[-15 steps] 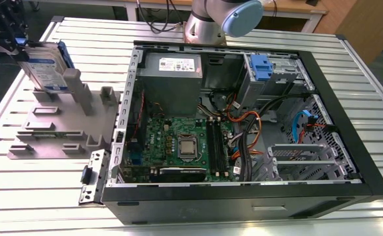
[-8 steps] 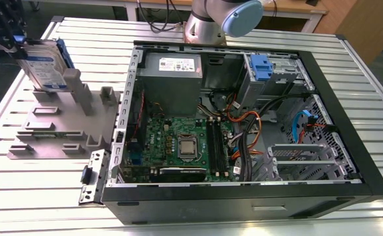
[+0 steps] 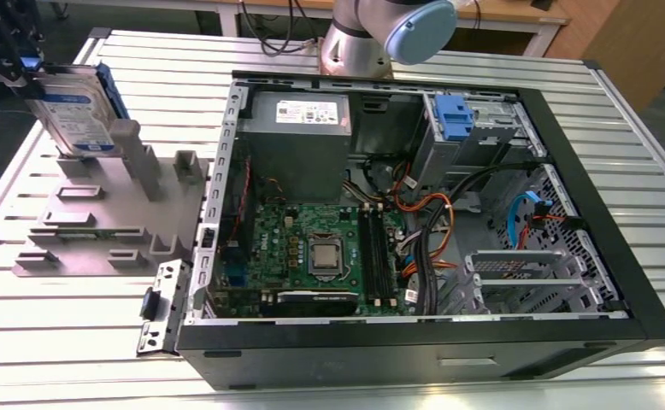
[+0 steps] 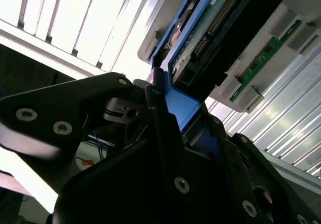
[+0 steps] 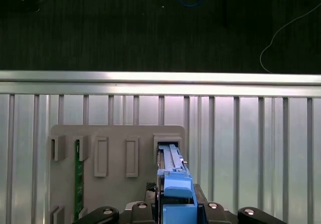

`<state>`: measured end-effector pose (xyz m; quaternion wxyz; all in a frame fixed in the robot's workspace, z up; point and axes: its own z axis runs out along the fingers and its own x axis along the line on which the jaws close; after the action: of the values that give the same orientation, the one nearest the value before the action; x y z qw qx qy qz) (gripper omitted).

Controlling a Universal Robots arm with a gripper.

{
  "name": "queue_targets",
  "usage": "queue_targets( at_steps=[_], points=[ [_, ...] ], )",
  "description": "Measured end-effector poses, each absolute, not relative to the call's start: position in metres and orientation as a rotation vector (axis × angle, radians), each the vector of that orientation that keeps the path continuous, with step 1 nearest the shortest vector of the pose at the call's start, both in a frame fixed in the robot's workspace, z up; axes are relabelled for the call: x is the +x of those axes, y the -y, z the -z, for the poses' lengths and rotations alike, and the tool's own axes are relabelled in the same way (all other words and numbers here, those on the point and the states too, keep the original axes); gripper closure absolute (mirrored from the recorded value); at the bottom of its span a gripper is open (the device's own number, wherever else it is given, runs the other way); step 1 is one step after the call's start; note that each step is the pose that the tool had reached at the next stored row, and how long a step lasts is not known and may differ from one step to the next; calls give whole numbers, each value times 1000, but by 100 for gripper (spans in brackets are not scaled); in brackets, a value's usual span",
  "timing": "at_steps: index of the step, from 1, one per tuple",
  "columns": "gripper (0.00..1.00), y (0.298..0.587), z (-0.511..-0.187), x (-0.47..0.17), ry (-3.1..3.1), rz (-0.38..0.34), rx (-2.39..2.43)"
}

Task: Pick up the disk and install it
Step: 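Pick up the disk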

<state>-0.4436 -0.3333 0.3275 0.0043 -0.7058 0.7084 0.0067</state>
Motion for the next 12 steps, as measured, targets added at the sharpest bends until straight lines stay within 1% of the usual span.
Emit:
queue_targets(
  at_steps=[12],
  points=[
    [64,333,-330,-444,-2220,-21,-2211]
  ],
)
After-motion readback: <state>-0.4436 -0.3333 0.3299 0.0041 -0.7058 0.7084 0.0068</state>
